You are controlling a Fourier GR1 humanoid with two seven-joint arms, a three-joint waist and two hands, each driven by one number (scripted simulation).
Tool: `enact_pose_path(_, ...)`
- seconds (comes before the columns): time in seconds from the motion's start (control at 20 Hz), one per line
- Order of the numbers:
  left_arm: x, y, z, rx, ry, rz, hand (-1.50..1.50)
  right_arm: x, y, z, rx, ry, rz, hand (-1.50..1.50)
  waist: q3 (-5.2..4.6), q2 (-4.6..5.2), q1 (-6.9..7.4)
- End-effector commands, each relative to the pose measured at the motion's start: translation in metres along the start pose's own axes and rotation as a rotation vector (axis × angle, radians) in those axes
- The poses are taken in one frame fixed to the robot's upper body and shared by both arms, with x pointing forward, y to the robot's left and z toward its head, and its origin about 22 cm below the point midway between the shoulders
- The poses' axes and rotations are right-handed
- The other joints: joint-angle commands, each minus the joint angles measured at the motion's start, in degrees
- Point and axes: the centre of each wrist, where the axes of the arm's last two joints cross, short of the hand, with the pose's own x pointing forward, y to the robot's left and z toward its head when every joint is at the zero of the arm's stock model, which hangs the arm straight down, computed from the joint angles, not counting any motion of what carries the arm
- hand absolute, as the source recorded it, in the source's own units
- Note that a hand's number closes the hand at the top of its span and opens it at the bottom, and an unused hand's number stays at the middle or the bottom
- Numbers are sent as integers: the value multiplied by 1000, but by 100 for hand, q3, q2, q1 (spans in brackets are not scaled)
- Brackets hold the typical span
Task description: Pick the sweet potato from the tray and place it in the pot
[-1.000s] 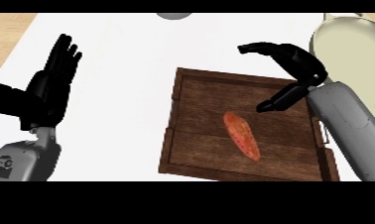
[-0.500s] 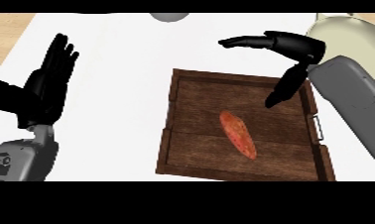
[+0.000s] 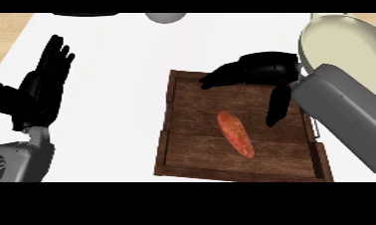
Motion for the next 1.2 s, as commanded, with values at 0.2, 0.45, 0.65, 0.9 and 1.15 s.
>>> enact_pose_path(0.2,-6,9,0,21,2,-8,0,6,24,-11,144,-43,-37,-150,0,0,-49)
enact_pose_path(0.45,-3,4,5,12,13,-2,0,9,38,-10,159,-13,-9,-150,1,-3,-51)
enact_pose_path(0.65,-10,-1,1,5,-9,5,0,-1,43,-23,150,72,40,-150,1,6,-41)
enact_pose_path(0.9,-11,-2,5,7,7,3,0,-19,69,-9,138,63,58,-150,3,10,-37)
enact_pose_path(1.15,0,4,-6,6,11,4,0,-14,79,-30,169,76,39,-150,2,7,-45)
